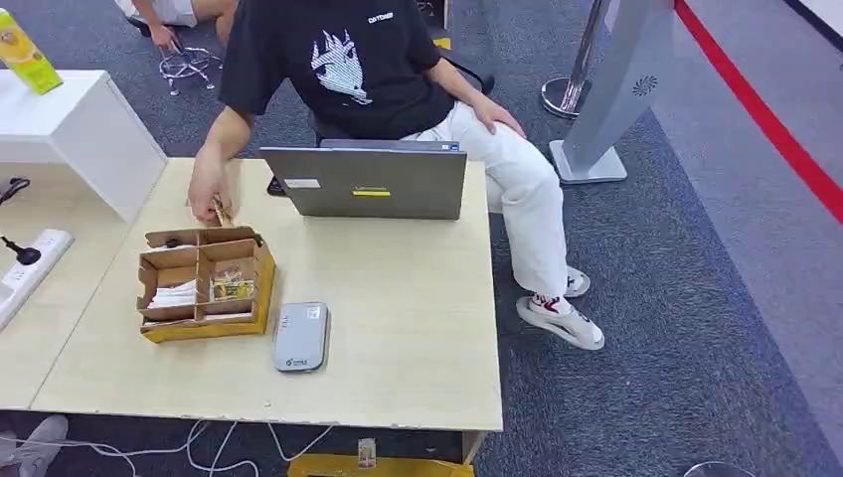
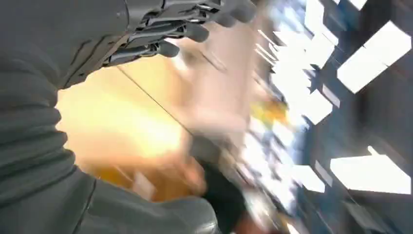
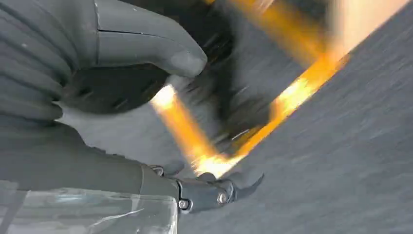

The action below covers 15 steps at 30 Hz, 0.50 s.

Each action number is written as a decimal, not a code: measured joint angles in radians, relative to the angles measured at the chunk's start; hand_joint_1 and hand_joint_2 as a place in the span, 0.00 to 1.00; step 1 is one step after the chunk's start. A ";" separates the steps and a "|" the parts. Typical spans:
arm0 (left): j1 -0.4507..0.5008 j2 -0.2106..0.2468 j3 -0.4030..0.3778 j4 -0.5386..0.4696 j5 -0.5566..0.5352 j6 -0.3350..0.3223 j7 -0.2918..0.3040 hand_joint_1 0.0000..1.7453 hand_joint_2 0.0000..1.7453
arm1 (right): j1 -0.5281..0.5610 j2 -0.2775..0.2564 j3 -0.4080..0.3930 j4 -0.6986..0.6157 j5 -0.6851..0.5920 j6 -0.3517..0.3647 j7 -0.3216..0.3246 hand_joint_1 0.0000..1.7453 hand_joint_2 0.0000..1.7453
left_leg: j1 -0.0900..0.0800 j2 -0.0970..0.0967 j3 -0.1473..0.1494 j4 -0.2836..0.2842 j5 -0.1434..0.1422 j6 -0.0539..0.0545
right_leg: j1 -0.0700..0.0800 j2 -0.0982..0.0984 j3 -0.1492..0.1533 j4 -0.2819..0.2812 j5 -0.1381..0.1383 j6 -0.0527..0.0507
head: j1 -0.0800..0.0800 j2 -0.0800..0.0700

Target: Pass the card to the sensor for recognition and then transmit it.

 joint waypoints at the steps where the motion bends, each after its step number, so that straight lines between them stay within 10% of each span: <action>1: -0.006 0.009 0.047 0.081 -0.090 0.037 0.003 0.00 1.00 | -0.001 0.000 0.000 0.002 0.026 -0.038 0.056 0.00 1.00 | 0.000 -0.001 0.000 0.000 0.000 0.000 | 0.000 -0.001 0.000 0.000 0.000 -0.001 | -0.001 0.000; 6: -0.041 0.033 0.222 0.458 -0.278 0.321 0.114 0.00 1.00 | -0.003 0.000 0.029 0.010 0.135 -0.101 0.206 0.00 1.00 | 0.000 -0.002 0.000 0.001 0.001 0.001 | 0.000 -0.003 0.001 0.000 0.001 0.001 | 0.000 0.000; 10: -0.057 0.030 0.273 0.596 -0.291 0.366 0.141 0.00 1.00 | -0.008 0.003 0.050 0.011 0.157 -0.098 0.222 0.00 1.00 | 0.000 -0.005 0.000 0.002 0.001 0.001 | 0.000 -0.006 0.003 -0.001 0.001 0.001 | 0.001 0.000; 11: -0.066 0.032 0.287 0.630 -0.291 0.397 0.175 0.74 1.00 | -0.008 0.003 0.060 0.012 0.179 -0.084 0.229 0.00 1.00 | -0.001 -0.005 0.000 0.002 0.001 0.001 | 0.000 -0.006 0.003 -0.001 0.001 0.001 | 0.001 0.000; 12: -0.071 0.032 0.295 0.649 -0.296 0.429 0.204 1.00 1.00 | -0.007 0.003 0.071 0.012 0.200 -0.070 0.231 0.29 1.00 | 0.000 -0.005 0.000 0.002 0.001 0.001 | 0.000 -0.006 0.004 -0.001 0.002 0.001 | 0.001 0.000; 13: -0.076 0.029 0.302 0.672 -0.310 0.471 0.237 1.00 1.00 | -0.006 0.003 0.086 0.013 0.225 -0.049 0.231 0.81 1.00 | 0.000 -0.005 0.000 0.002 0.001 0.001 | 0.000 -0.006 0.004 -0.001 0.002 0.001 | 0.001 0.000; 15: -0.088 0.015 0.303 0.711 -0.358 0.570 0.316 1.00 1.00 | -0.005 0.003 0.118 0.013 0.270 -0.007 0.215 0.81 1.00 | 0.000 -0.005 0.001 0.003 0.002 0.001 | 0.000 -0.006 0.004 -0.001 0.002 0.001 | 0.001 0.000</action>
